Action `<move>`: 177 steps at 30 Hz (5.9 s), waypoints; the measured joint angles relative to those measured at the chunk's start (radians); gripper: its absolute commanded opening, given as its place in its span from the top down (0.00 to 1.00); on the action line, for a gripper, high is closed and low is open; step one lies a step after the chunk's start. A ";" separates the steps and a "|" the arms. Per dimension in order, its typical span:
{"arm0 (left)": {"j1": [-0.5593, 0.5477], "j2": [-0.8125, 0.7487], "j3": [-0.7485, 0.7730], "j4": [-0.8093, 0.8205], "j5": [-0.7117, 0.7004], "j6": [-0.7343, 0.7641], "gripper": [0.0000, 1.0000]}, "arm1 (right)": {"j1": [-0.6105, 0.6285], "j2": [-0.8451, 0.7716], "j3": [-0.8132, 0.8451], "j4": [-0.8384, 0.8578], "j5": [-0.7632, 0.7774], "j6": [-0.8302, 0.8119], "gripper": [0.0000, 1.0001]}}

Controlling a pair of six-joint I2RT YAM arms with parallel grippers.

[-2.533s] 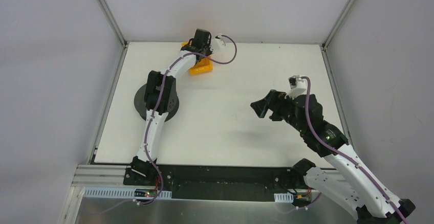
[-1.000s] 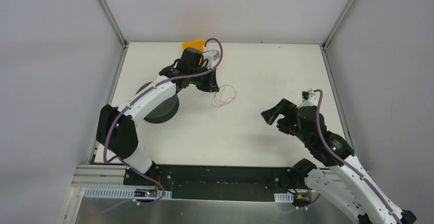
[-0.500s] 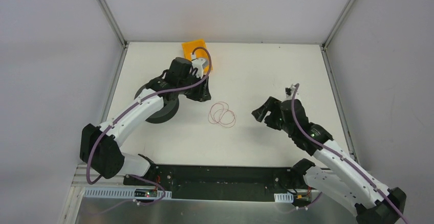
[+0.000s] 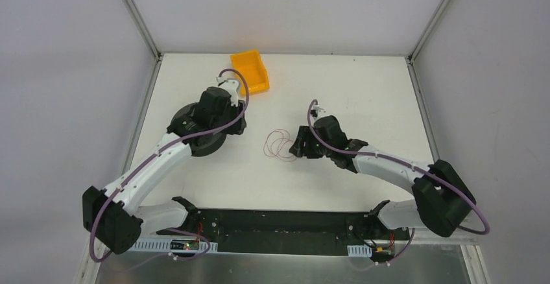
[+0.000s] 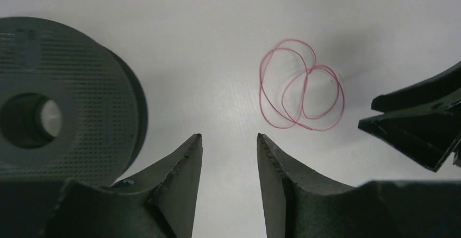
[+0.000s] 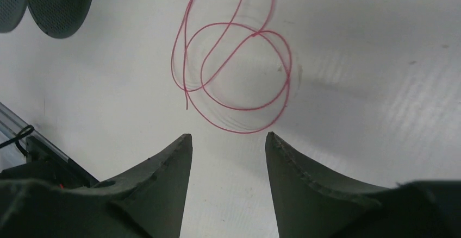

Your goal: Wrap the cables

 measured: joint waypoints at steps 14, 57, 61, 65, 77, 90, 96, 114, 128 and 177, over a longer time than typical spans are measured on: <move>0.000 -0.316 -0.092 0.034 -0.399 0.129 0.56 | 0.152 0.327 0.219 0.047 0.042 0.091 0.54; -0.011 -0.005 -0.274 0.292 0.159 -0.190 0.54 | 0.153 -0.431 0.158 -0.091 0.146 0.189 1.00; -0.064 0.109 -0.265 0.288 0.093 -0.258 0.54 | 0.153 -0.489 0.106 -0.114 0.203 0.200 1.00; -0.106 0.212 -0.235 0.284 0.051 -0.327 0.55 | 0.151 -0.512 0.054 -0.143 0.230 0.214 1.00; -0.137 0.389 -0.167 0.269 -0.053 -0.466 0.61 | 0.148 -0.570 0.023 -0.177 0.261 0.223 1.00; -0.143 0.452 -0.110 0.263 -0.118 -0.465 1.00 | 0.144 -0.587 -0.009 -0.219 0.339 0.214 1.00; -0.141 0.323 -0.095 0.148 -0.231 -0.361 1.00 | 0.084 -0.620 -0.001 -0.323 0.505 0.160 0.84; -0.142 0.012 0.008 0.104 -0.017 -0.117 1.00 | -0.044 -0.583 -0.014 -0.160 0.245 0.057 0.42; -0.141 -0.036 0.017 0.109 0.188 0.016 1.00 | 0.023 -0.296 -0.165 0.358 -0.294 -0.846 0.37; 0.025 0.044 0.216 -0.174 0.448 0.014 0.84 | 0.318 -0.218 0.018 -0.074 0.006 -1.976 1.00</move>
